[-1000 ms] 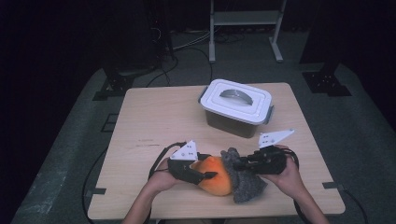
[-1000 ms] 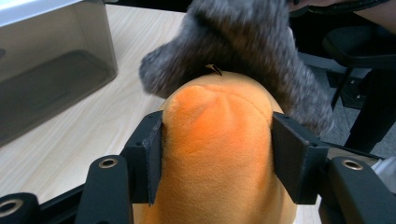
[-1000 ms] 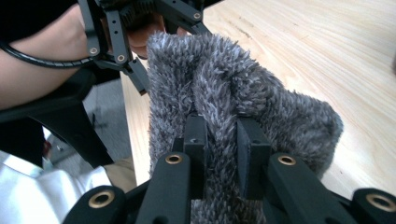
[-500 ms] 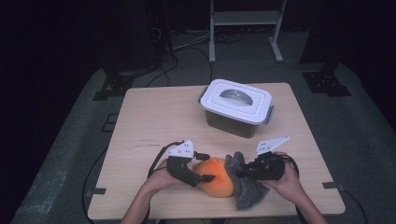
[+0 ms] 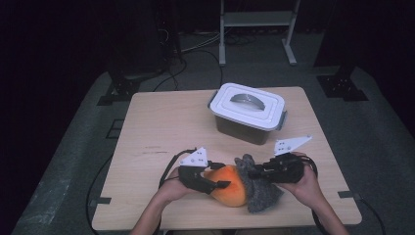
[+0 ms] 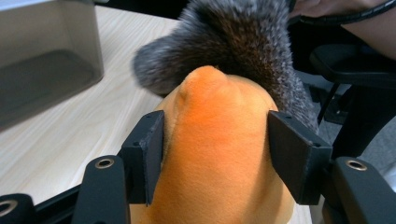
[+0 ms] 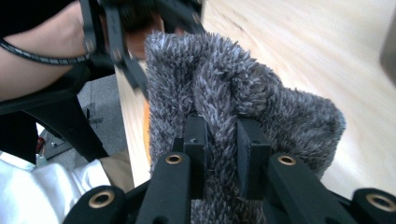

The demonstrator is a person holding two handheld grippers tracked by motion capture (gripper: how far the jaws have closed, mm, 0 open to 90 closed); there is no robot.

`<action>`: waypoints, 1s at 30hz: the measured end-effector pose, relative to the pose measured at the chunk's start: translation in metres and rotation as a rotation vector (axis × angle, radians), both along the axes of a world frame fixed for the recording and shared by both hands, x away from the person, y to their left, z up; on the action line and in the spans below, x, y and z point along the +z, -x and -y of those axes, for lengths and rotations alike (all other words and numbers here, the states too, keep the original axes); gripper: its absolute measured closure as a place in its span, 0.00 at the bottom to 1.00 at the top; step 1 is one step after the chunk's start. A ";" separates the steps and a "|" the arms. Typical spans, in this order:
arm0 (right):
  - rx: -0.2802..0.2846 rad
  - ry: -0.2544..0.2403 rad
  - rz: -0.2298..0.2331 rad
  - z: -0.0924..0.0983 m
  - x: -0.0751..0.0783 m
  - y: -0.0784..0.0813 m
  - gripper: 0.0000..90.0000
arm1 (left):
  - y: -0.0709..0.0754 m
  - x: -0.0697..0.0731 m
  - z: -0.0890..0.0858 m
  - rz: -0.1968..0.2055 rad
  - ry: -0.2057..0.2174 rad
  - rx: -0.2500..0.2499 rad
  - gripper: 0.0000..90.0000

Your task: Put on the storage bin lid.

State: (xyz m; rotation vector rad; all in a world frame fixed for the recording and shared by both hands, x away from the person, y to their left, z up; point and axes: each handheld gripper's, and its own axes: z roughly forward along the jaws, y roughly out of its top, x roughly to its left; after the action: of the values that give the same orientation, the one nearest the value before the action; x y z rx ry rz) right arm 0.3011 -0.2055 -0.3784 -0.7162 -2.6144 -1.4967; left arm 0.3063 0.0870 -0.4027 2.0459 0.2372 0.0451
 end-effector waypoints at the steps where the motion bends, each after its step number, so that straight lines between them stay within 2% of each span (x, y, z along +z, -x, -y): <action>1: 0.009 0.000 0.007 -0.004 0.003 0.000 0.84 | 0.002 0.000 0.002 0.007 0.002 -0.006 0.43; 4: 0.019 0.047 0.018 -0.016 0.002 -0.002 0.84 | 0.001 -0.001 0.003 0.008 0.001 -0.017 0.38; 7: 0.018 0.050 -0.004 -0.016 -0.007 -0.005 0.84 | -0.003 -0.005 -0.002 -0.017 0.015 -0.010 0.27; 9: 0.013 0.046 -0.028 -0.013 -0.014 -0.007 0.84 | -0.007 -0.008 -0.004 -0.041 -0.006 -0.004 0.17; 10: 0.015 0.036 -0.040 -0.010 -0.017 -0.007 0.84 | -0.009 -0.011 -0.005 -0.056 -0.008 -0.009 0.15; 13: 0.005 0.032 -0.055 -0.004 -0.022 -0.007 0.84 | -0.012 -0.015 -0.006 -0.089 0.010 -0.022 0.19; 15: 0.000 0.034 -0.057 -0.002 -0.024 -0.007 0.84 | -0.011 -0.015 -0.007 -0.084 0.008 -0.024 0.26; 17: -0.015 0.038 -0.078 0.006 -0.030 -0.006 0.84 | -0.010 -0.013 -0.008 -0.071 0.009 -0.015 0.35; 21: -0.040 0.055 -0.093 0.017 -0.035 -0.005 0.84 | -0.009 -0.006 -0.009 -0.061 0.011 0.002 0.43; 24: -0.054 0.042 -0.066 0.021 -0.027 -0.004 0.84 | -0.006 0.002 -0.010 -0.034 0.003 0.020 0.45; 26: -0.053 0.006 -0.041 0.020 -0.017 -0.002 0.84 | -0.005 0.004 -0.009 -0.027 0.001 0.024 0.46; 27: -0.053 0.006 -0.041 0.020 -0.017 -0.002 0.84 | -0.004 0.007 -0.008 -0.019 -0.006 0.030 0.46; 29: -0.032 -0.047 0.002 0.012 0.001 0.001 0.84 | -0.001 0.009 -0.002 -0.001 -0.019 0.032 0.46; 30: -0.025 -0.050 0.014 0.009 0.004 0.001 0.84 | 0.000 0.009 0.000 0.004 -0.022 0.033 0.46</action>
State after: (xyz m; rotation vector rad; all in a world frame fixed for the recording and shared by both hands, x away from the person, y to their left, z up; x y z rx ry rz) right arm 0.3000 -0.2142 -0.3748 -0.7390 -2.5777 -1.5729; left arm 0.3064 0.0870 -0.3938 2.0639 0.2690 0.0723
